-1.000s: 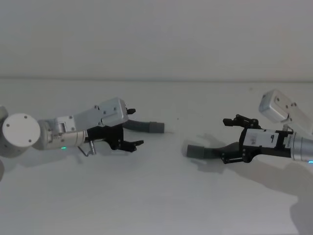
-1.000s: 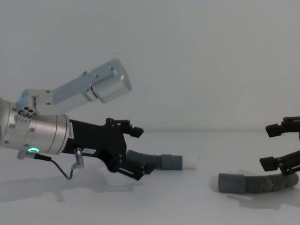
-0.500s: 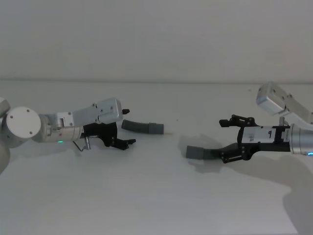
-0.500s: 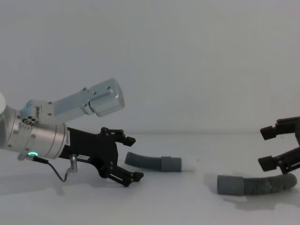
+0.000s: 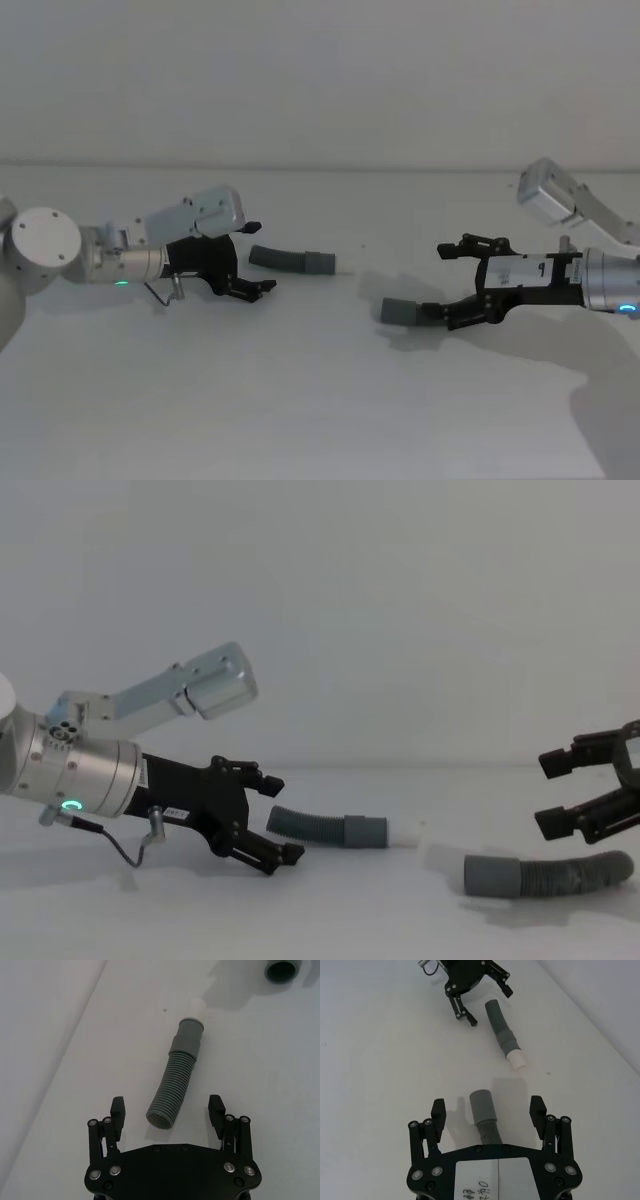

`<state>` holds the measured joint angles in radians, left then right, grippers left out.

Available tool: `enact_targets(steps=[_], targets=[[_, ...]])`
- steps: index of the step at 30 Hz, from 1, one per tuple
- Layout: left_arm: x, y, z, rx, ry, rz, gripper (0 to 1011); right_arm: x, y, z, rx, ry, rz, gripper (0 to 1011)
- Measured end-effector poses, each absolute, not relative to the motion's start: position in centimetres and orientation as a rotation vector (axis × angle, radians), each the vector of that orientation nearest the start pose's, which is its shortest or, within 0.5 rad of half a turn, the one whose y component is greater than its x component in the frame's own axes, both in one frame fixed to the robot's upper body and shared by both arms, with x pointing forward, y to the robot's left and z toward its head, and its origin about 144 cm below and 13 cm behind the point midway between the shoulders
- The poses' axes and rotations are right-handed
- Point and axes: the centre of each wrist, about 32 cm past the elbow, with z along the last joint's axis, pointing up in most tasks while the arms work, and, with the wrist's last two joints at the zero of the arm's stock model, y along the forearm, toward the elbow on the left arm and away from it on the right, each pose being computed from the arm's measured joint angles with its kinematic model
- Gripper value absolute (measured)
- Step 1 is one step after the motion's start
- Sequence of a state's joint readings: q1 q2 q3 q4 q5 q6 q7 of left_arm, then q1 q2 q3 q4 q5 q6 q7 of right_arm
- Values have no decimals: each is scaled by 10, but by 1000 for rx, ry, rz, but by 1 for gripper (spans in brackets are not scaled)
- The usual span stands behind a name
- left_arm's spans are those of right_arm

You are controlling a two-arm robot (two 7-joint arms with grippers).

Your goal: Use both hands to pick up one end of the pipe from the table, align the ends, and insert them.

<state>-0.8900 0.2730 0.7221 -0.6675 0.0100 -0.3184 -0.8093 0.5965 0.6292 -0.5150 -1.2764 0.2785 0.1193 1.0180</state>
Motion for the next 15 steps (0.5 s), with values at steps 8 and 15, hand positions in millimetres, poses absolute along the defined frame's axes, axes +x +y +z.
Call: enact_targets(steps=[8, 15], targets=[[660, 247, 1205, 524, -307, 388, 1001, 586, -331, 1252, -479, -99, -364, 1000], [654, 244, 1203, 471, -195, 389, 1000, 587, -330, 1248, -473, -86, -359, 1000]])
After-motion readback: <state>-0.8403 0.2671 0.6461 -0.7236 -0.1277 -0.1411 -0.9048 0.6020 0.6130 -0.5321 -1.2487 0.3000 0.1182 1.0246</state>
